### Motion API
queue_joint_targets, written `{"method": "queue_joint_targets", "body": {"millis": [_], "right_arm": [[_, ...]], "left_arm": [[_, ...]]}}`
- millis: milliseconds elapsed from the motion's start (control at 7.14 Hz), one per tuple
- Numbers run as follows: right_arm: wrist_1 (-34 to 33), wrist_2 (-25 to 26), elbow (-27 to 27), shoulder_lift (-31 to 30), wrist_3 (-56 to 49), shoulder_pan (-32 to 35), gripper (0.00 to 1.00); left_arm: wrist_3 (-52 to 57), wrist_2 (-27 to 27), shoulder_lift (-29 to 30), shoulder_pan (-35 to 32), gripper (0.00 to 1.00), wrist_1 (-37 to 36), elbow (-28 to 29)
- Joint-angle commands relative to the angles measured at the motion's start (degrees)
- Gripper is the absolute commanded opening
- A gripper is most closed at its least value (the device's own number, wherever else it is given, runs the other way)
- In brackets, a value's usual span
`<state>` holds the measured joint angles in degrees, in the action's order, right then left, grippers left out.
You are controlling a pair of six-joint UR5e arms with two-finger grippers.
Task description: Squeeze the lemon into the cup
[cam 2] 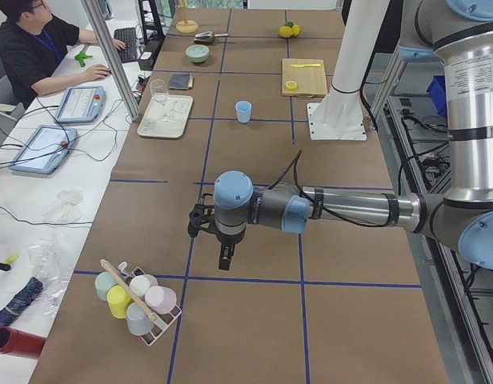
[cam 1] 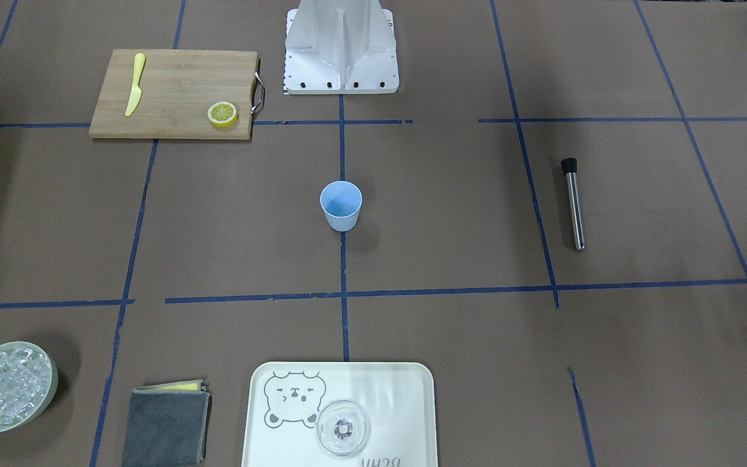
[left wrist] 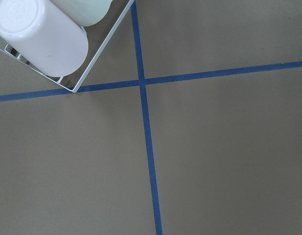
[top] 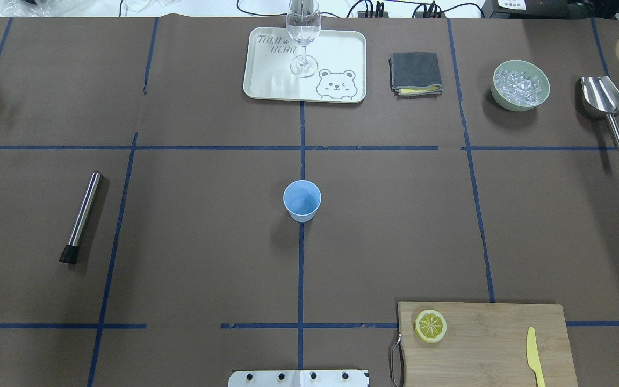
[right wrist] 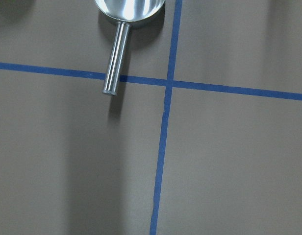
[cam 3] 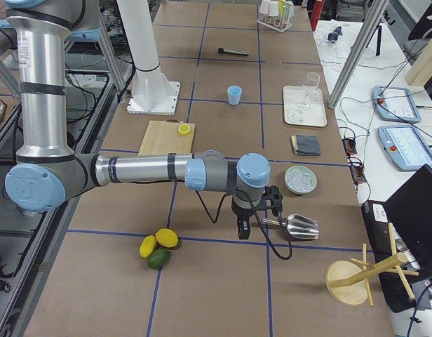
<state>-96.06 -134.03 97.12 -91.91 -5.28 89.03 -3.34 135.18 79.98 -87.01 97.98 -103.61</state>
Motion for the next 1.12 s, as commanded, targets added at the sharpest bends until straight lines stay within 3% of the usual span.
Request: {"method": "queue_joint_targets", "body": {"millis": [0, 140, 420, 560, 700, 980], "right_arm": [[0.1, 0.0, 0.0, 0.2, -0.1, -0.3, 1.0], [0.3, 0.3, 0.0, 0.6, -0.7, -1.3, 1.0], [9.6, 1.1, -0.5, 0.7, -0.4, -2.8, 1.0], [10.2, 0.8, 0.2, 0.8, 0.6, -4.4, 1.0], [15.9, 0.6, 0.3, 0.6, 0.7, -6.7, 1.0], [23.9, 0.4, 1.5, 0.8, 6.9, -10.7, 1.0]], "left_arm": [[0.0, 0.0, 0.7, 0.0, 1.0, -0.1, -0.1], [0.0, 0.0, 0.5, 0.0, 1.0, -0.1, 0.0], [0.0, 0.3, 1.0, 0.1, 1.0, 0.8, -0.5], [0.0, 0.4, 1.6, 0.1, 1.0, 1.6, -2.5], [-0.2, 0.4, 3.2, 0.1, 1.0, 4.6, -2.0], [-0.3, 0.2, 4.9, 0.0, 1.0, 18.0, -1.4]]}}
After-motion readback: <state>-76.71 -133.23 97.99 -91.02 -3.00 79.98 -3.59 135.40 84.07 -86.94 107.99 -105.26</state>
